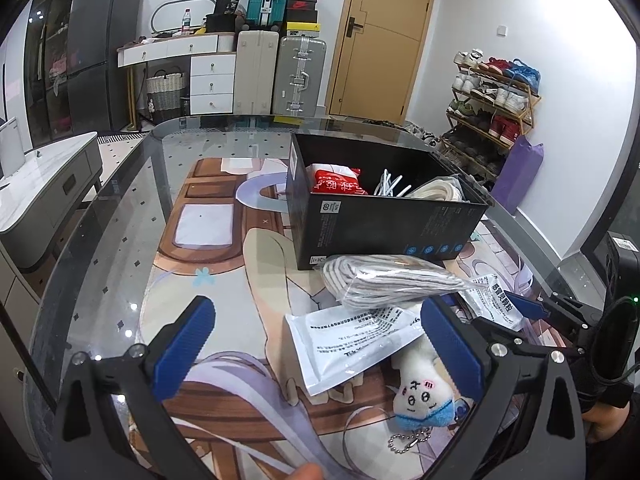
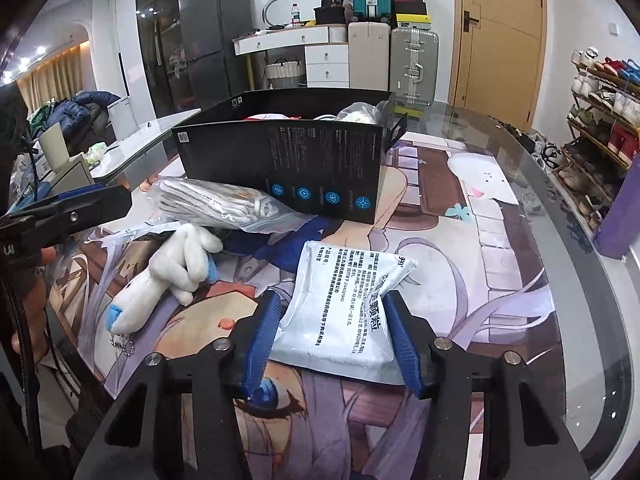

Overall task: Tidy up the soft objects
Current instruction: 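Grasp the white printed pouch with the right tool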

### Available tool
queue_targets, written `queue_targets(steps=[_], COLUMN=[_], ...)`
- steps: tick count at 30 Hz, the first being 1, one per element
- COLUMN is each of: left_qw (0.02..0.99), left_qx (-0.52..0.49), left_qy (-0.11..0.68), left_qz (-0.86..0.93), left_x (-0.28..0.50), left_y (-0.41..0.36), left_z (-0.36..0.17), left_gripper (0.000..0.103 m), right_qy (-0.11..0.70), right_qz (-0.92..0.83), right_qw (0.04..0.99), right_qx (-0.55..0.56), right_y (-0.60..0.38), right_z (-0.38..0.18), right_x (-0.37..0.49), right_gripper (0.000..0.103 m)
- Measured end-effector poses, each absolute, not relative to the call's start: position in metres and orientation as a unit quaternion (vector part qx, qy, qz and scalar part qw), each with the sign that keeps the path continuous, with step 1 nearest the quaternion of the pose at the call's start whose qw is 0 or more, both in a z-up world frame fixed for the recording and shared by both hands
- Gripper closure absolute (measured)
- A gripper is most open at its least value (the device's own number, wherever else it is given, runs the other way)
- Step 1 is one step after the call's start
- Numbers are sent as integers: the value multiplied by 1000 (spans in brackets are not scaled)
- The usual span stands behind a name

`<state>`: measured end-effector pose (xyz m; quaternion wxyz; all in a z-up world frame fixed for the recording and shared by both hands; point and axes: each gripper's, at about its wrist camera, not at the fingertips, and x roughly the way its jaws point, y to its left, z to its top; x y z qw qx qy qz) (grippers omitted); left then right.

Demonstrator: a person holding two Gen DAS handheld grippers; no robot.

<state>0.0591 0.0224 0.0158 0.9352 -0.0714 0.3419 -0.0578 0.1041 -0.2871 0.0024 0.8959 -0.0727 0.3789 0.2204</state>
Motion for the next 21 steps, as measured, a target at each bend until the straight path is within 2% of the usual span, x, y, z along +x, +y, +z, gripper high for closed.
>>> queue_targets(steps=[1,4,5,9,10,11,12,13,15,17,21], left_qw=[935,935,935,935,935,935,935,935,935,935,934], left_qx=[-73,-74,-74,-73,-74,-75,-76,-77,-75,-75,-79], left_qy=[341,341,341,343,341,342,342,341,341,343,344], left_qz=[-58,-59,-59,-58,-58,-58,-59,-59,-60,-59,-61], left_x=[59,59,60,60,60,60,60,60,61,62,64], left_y=[22,22,22,22,22,22,23,23,23,24,25], left_z=[16,16,16,16,16,16,17,17,17,16,15], left_gripper=[0,0,0,0,0,0,0,0,0,0,0], right_qy=[376,374,376,381,383,390,388,383,380,376,393], right_qz=[220,218,217,217,216,213,212,211,214,217,203], right_qw=[897,899,899,897,897,895,896,898,899,900,895], right_qx=[-67,-61,-62,-54,-49,-45,-43,-43,-46,-41,-57], right_y=[-289,-293,-294,-298,-299,-300,-300,-300,-297,-293,-281], right_z=[3,5,4,6,6,6,7,8,9,10,3], right_x=[104,104,104,106,107,110,109,109,108,107,116], right_gripper=[55,70,84,82,80,70,56,50,29,22,21])
